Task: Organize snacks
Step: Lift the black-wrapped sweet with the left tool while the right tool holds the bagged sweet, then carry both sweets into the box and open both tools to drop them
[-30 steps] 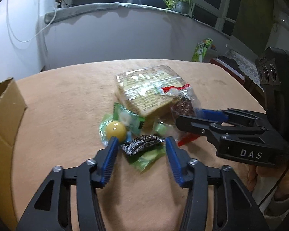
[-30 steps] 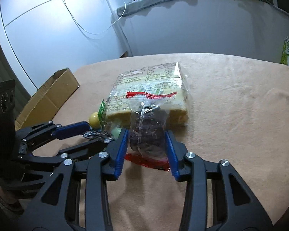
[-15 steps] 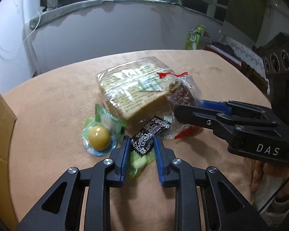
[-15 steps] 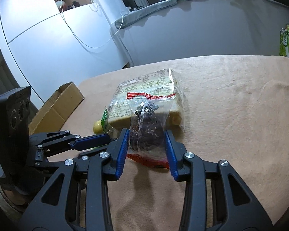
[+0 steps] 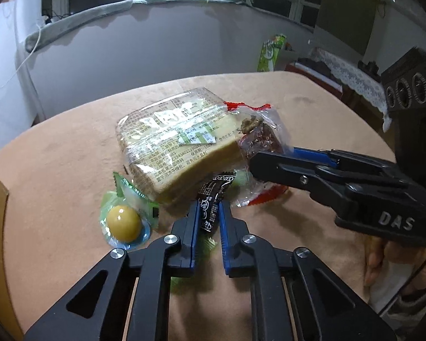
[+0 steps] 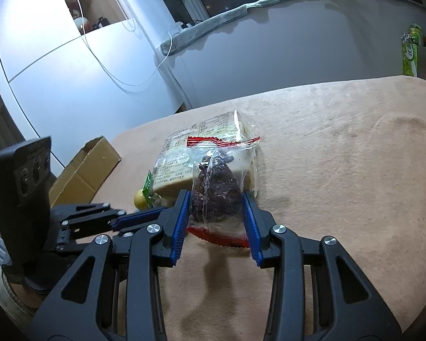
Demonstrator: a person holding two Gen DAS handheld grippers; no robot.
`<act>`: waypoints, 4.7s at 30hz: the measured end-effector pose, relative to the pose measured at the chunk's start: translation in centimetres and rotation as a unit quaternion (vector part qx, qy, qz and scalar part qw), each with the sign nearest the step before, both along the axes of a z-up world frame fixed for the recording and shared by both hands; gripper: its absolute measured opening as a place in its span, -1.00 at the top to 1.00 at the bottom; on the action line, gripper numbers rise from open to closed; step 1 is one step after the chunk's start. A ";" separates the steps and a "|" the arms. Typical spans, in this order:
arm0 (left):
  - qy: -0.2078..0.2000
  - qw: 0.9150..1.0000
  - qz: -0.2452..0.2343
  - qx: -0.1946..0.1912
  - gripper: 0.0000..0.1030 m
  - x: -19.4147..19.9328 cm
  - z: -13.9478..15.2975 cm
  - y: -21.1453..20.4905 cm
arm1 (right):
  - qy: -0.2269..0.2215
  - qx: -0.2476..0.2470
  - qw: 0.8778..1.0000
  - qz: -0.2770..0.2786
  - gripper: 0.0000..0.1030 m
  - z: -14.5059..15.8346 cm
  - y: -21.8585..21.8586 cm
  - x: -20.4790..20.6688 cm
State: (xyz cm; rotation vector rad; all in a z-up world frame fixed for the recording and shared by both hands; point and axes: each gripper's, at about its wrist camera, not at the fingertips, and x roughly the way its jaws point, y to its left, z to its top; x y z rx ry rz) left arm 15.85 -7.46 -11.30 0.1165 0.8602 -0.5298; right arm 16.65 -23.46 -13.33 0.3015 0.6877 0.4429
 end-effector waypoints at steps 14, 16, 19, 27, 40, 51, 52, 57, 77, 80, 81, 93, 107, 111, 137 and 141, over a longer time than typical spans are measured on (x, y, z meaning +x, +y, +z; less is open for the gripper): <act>-0.012 0.993 0.070 -0.099 0.88 -4.0 1.4 5.4 | -0.027 0.017 0.999 -0.013 0.25 0.6 -0.7 -0.8; -0.017 0.991 0.074 -0.107 0.88 -4.8 1.7 6.3 | -0.031 0.019 0.999 -0.018 0.25 0.7 -0.8 -1.0; -0.020 0.991 0.081 -0.109 0.88 -5.2 2.0 7.0 | -0.027 0.019 0.999 -0.021 0.25 0.7 -0.9 -0.9; -0.047 0.999 0.013 0.004 0.00 -2.8 1.1 1.6 | -0.028 0.019 0.999 -0.022 0.25 0.7 -1.0 -1.0; -0.003 0.999 -0.034 0.038 0.53 1.0 -1.0 -0.3 | -0.031 0.026 0.999 -0.017 0.25 0.7 -1.2 -1.0; -0.059 0.996 0.033 -0.053 0.53 -4.4 3.3 3.9 | -0.042 0.010 0.999 -0.028 0.25 1.3 -1.0 -1.8; -0.063 0.995 0.047 -0.066 0.53 -5.1 3.7 4.9 | -0.044 0.000 0.999 -0.031 0.25 1.4 -0.7 -2.3; -0.092 0.983 0.123 -0.098 0.53 -8.6 5.4 11.2 | -0.047 -0.014 0.999 -0.023 0.25 2.6 1.0 -5.0; -0.157 0.939 0.278 -0.129 0.53 -14.4 6.3 27.8 | -0.067 -0.056 0.990 0.114 0.24 7.0 19.5 -6.6; -0.156 0.935 0.287 -0.135 0.53 -14.5 6.0 29.1 | -0.070 -0.059 0.986 0.140 0.24 7.2 22.5 -6.8; -0.156 0.935 0.289 -0.136 0.53 -14.3 6.0 29.1 | -0.071 -0.059 0.985 0.148 0.24 7.2 23.3 -6.9; -0.152 0.935 0.287 -0.140 0.53 -12.7 5.5 30.7 | -0.096 -0.070 0.969 0.217 0.24 7.9 31.5 -6.3; -0.164 0.927 0.320 -0.107 -0.39 -12.5 5.2 30.8 | -0.108 -0.078 0.972 0.192 -0.49 7.3 30.7 -5.7; -0.164 0.925 0.325 -0.106 -0.41 -13.1 5.5 30.7 | -0.111 -0.092 0.975 0.170 -0.49 6.9 28.9 -7.0; -0.180 0.942 0.274 -0.078 -0.55 -15.1 8.6 23.4 | -0.075 -0.067 0.995 -0.004 -0.81 6.2 12.3 -10.2; -0.179 0.948 0.255 -0.069 -0.55 -14.9 8.8 21.3 | -0.075 -0.094 0.993 -0.016 -0.81 5.3 10.2 -10.7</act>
